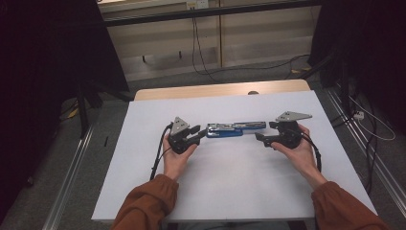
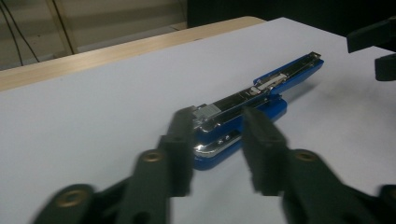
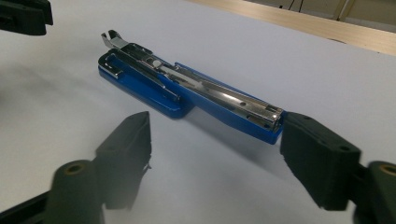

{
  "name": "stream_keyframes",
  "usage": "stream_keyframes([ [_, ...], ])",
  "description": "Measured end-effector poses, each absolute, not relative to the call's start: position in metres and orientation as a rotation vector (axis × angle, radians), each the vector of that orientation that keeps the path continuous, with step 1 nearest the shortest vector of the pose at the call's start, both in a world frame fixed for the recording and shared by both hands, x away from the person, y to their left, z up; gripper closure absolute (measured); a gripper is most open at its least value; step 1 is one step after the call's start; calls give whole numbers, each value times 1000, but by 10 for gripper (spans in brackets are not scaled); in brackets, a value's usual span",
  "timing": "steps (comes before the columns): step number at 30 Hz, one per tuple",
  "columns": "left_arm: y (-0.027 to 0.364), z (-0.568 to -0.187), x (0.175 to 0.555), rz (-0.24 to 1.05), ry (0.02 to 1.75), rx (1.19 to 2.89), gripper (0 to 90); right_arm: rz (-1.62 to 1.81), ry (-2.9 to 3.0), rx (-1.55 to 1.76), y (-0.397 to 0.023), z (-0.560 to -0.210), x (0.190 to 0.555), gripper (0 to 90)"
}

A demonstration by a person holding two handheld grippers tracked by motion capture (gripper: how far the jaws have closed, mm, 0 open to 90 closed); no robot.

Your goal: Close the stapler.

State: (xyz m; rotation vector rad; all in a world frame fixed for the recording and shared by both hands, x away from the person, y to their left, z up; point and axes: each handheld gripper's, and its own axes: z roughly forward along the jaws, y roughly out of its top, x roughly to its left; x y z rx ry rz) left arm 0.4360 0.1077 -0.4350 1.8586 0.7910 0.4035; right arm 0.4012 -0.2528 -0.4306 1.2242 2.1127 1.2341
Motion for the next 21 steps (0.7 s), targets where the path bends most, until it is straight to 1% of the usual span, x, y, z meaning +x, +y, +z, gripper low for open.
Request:
stream_keyframes([
  [1, 108, -436, 437, 397, 786, 1862, 773, 1233, 2113, 1224, -253, -431, 401, 300],
  [2, 109, -437, 438, 388, 795, 1861, 798, 1235, 2118, 1225, -253, -431, 401, 336],
  [3, 108, -437, 438, 381, 802, 1858, 817, 1235, 2123, 1217, -254, -432, 402, 372],
  [8, 106, -438, 441, 365, 809, 1877, 900, 1226, 2129, 1224, -253, -433, 403, 490],
  [12, 104, -439, 445, 363, 790, 1919, 900, 1223, 2131, 1222, -253, -434, 404, 625],
  [13, 104, -440, 446, 360, 794, 1920, 900, 1220, 2128, 1225, -254, -434, 405, 646],
  [17, 103, -440, 451, 359, 811, 1930, 900, 1223, 2136, 1222, -255, -434, 406, 795],
  [19, 100, -441, 453, 366, 814, 1940, 900, 1221, 2140, 1218, -255, -433, 407, 837],
  [20, 99, -442, 454, 365, 814, 1937, 900, 1223, 2140, 1210, -256, -433, 407, 874],
  [21, 98, -442, 456, 363, 818, 1938, 900, 1220, 2147, 1205, -255, -433, 407, 884],
])
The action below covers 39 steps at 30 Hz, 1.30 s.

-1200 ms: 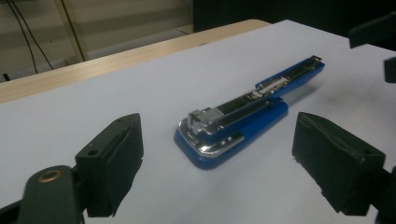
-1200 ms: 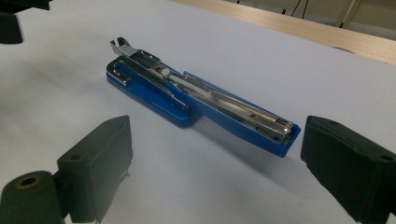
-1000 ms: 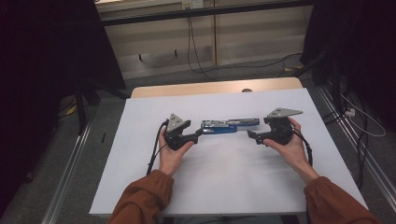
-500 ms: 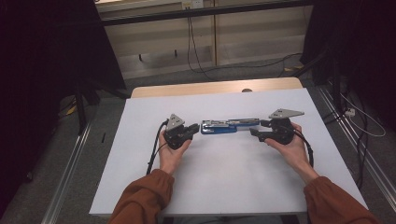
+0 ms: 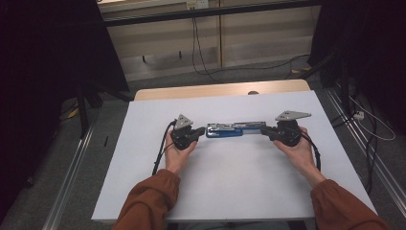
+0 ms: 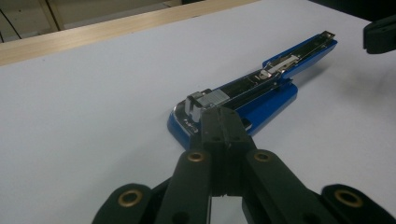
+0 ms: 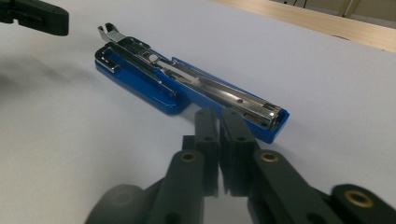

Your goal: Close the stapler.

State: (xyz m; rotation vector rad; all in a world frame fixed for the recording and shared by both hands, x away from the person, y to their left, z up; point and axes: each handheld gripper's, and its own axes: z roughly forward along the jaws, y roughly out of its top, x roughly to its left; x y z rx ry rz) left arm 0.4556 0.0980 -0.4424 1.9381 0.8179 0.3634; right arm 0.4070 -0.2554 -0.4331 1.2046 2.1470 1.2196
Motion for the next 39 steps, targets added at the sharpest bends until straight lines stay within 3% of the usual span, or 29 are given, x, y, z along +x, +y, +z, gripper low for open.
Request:
stream_keyframes([
  [16, 69, -450, 461, 397, 769, 2017, 900, 1144, 2196, 1213, -252, -441, 419, 900],
  [39, 69, -457, 467, 394, 777, 2060, 900, 1009, 2221, 1304, -252, -453, 428, 900],
])
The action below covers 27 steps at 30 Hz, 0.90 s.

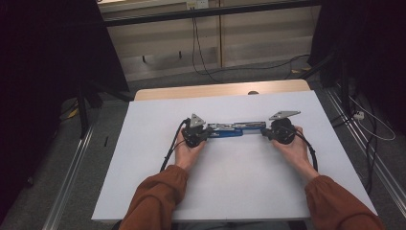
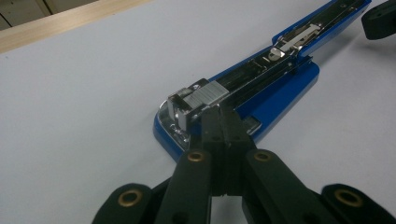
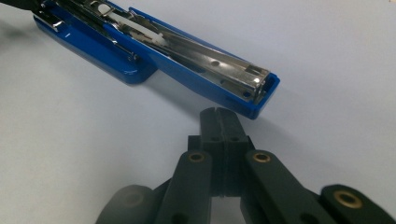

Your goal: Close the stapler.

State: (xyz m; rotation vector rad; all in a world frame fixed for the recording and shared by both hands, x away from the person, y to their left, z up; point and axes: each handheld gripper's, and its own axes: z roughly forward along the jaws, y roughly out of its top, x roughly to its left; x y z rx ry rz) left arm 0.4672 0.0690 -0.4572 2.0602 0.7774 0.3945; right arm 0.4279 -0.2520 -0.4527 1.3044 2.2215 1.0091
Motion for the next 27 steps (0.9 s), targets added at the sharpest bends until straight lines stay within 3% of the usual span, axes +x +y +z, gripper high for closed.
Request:
stream_keyframes([
  [27, 68, -459, 467, 404, 756, 2049, 900, 981, 2148, 1371, -256, -461, 435, 900],
])
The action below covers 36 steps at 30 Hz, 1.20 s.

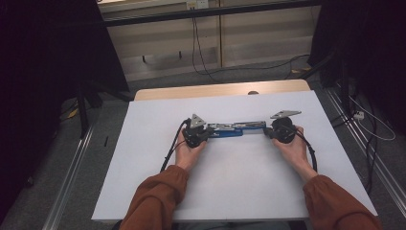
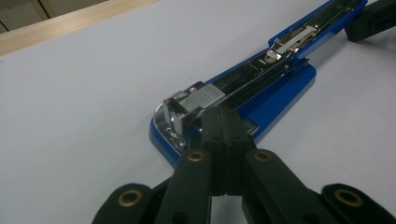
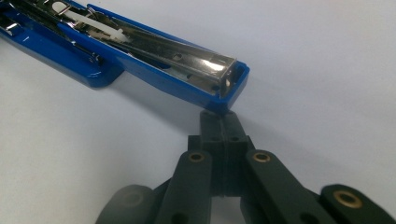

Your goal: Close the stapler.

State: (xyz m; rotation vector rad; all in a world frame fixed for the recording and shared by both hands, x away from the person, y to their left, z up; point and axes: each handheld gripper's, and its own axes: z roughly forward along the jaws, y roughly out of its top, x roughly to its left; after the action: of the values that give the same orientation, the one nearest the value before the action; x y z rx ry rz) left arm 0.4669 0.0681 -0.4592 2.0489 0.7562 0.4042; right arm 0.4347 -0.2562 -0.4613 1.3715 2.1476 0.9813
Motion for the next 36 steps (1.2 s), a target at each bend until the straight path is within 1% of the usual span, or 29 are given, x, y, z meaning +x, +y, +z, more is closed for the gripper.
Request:
stream_keyframes([
  [21, 67, -459, 466, 432, 742, 2060, 900, 1064, 2101, 1343, -255, -451, 432, 900],
  [36, 67, -459, 466, 413, 738, 2061, 900, 1105, 2094, 1322, -253, -448, 430, 900],
])
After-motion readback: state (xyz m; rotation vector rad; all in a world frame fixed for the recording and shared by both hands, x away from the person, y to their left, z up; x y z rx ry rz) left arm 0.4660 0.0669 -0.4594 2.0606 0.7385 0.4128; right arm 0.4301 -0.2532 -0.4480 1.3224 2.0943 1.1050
